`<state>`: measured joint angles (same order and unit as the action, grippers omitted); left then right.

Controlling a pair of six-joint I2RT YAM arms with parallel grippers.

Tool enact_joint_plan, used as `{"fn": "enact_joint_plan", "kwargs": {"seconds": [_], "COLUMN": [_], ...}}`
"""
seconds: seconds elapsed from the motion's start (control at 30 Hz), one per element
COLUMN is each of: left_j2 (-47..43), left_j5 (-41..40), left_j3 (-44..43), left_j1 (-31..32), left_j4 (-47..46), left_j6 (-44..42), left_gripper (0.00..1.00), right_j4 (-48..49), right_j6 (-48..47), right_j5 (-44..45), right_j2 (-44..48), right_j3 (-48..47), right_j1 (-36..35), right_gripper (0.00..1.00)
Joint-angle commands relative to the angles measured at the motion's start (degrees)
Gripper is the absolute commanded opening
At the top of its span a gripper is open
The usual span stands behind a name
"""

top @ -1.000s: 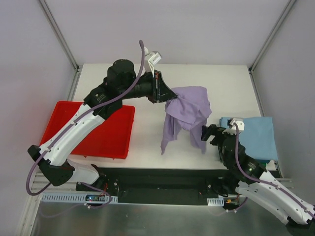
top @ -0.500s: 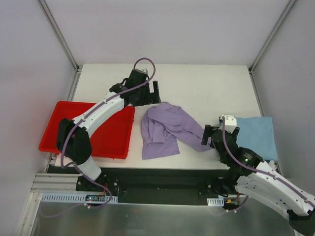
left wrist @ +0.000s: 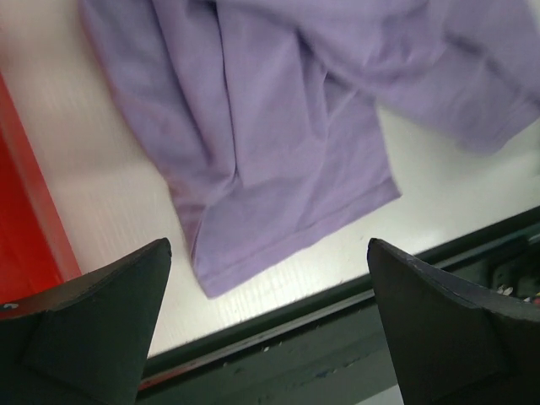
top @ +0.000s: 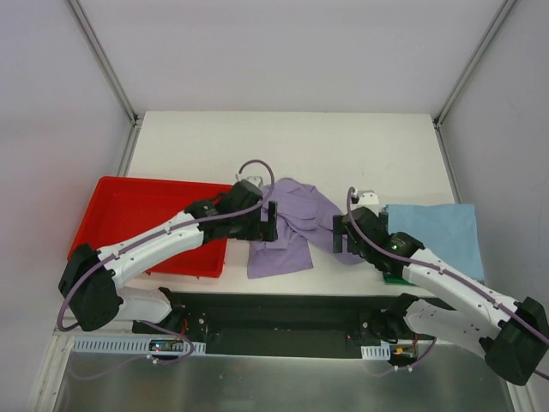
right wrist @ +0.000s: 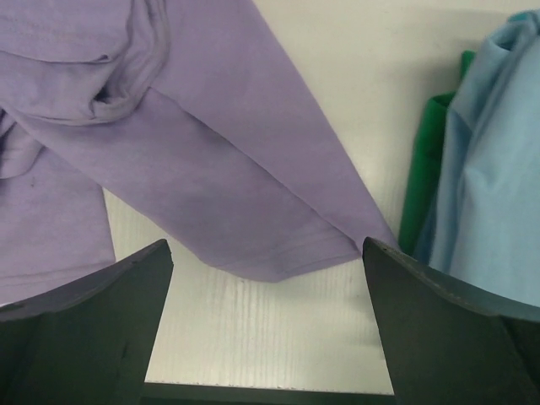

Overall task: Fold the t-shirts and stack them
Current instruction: Move the tshirt to the center of the board, then flatten out the tshirt

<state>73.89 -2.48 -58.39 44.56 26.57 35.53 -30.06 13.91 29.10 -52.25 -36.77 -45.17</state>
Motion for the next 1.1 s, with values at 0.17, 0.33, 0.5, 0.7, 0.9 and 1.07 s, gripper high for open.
{"fn": "enact_joint_plan", "kwargs": {"seconds": [0.17, 0.33, 0.5, 0.7, 0.9, 1.07], "left_j2": [-5.33, -6.74, -2.27, 4.41, 9.69, 11.72], "left_j5": [-6.21, -9.82, -9.47, -11.14, -12.54, -14.57], "left_j3": [12.94, 17.43, 17.44, 16.82, 16.03, 16.12], "left_j1": [10.55, 10.73, 10.73, 10.64, 10.55, 10.55], "left_j4": [1.21, -0.46, -2.66, -5.90, -7.76, -7.76], "left_j6": [14.38, 16.60, 17.03, 19.58, 21.95, 24.32], "left_gripper": [0.99, 0.99, 0.93, 0.79, 0.66, 0.45], "right_j4": [17.14, 18.91, 14.34, 12.49, 13.36, 15.20], "right_j6": [-12.67, -15.32, -15.67, -14.27, -10.23, -5.66], "right_j5": [-22.22, -26.21, -24.45, -20.48, -22.25, -24.18], "right_j2": [-11.37, -21.47, -28.34, -32.30, -34.14, -34.32], "right_j3": [-7.77, -16.03, -21.41, -20.71, -19.74, -17.28], "right_j1": [1.05, 1.05, 1.05, 1.75, 4.12, 6.31], "right_gripper": [0.96, 0.98, 0.95, 0.93, 0.92, 0.90]}}
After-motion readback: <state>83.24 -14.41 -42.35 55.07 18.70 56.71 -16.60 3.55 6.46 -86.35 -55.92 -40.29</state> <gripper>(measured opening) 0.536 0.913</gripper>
